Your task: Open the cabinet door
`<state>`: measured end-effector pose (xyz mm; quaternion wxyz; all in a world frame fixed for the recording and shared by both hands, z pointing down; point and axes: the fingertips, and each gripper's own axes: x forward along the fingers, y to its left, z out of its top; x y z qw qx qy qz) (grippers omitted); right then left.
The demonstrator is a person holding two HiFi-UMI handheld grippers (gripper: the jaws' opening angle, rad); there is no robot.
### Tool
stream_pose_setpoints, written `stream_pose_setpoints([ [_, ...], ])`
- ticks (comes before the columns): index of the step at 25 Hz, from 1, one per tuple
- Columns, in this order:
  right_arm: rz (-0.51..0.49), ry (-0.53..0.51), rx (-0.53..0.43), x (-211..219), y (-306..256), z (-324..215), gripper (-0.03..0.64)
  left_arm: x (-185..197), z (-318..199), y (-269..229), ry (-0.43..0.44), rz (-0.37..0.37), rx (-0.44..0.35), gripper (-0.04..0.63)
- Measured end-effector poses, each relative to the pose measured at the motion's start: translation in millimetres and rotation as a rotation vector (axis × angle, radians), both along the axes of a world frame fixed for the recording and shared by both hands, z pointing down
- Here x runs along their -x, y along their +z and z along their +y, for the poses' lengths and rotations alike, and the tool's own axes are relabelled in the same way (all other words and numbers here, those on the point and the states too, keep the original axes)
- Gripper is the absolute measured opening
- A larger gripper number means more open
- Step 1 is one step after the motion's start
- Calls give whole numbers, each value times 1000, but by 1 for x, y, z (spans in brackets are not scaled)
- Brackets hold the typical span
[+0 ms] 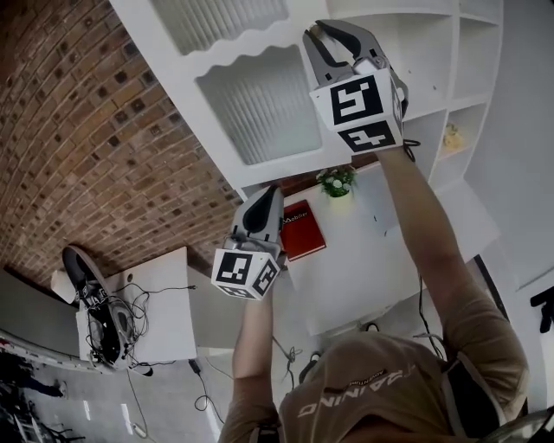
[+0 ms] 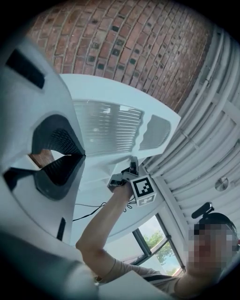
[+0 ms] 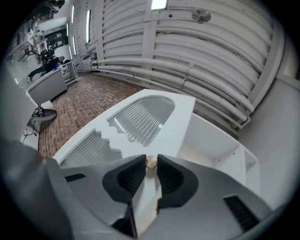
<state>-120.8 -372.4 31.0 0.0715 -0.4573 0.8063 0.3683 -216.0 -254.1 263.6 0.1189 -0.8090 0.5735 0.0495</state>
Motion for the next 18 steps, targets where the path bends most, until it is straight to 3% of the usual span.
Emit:
stream_pose_setpoints([
  [9,-35,174,52,-2,-1,35,74,17,32,12,213,-79,42,9],
  [14,-35,256,70,-3,0,51,74,27,49,23,309,-66,70,9],
  [18,-14,300,62,0,-2,68,74,32,61,23,335,-58,80,9],
])
